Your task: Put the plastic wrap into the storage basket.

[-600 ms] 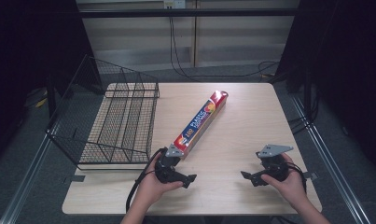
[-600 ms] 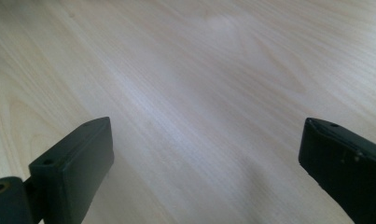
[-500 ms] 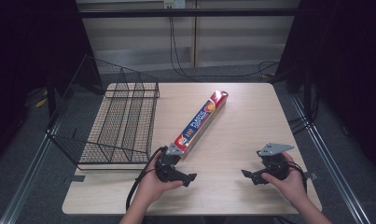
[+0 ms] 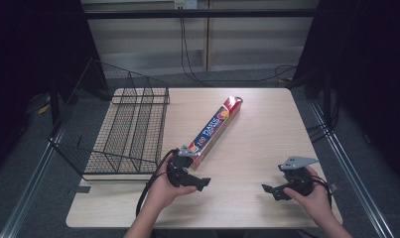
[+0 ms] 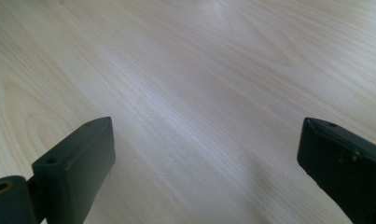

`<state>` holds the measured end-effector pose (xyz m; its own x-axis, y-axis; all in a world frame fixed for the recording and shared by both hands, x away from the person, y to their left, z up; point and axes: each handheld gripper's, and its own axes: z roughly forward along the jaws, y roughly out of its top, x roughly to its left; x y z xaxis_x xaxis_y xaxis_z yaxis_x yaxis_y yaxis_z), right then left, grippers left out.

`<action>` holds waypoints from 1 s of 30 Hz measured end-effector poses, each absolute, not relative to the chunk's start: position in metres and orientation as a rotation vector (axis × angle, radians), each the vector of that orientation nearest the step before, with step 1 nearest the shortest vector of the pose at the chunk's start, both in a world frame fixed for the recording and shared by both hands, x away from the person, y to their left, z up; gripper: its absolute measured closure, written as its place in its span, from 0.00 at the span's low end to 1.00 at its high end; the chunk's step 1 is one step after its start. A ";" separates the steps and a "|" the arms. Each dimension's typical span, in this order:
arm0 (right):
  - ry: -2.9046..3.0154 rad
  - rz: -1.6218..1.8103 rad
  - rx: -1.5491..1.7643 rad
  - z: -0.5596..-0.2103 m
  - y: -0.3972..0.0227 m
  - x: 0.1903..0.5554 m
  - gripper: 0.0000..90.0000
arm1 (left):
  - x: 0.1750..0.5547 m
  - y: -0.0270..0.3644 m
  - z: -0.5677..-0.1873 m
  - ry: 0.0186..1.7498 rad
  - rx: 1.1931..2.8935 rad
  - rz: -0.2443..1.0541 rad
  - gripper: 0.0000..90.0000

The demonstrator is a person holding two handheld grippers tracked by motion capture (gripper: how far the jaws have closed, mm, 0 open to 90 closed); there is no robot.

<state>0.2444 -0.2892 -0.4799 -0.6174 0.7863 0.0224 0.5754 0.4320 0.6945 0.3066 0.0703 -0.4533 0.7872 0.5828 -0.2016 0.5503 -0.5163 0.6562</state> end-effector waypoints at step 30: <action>2.336 0.985 1.201 -0.478 -0.298 0.243 0.06 | 0.352 0.055 -0.420 0.897 2.231 0.063 0.05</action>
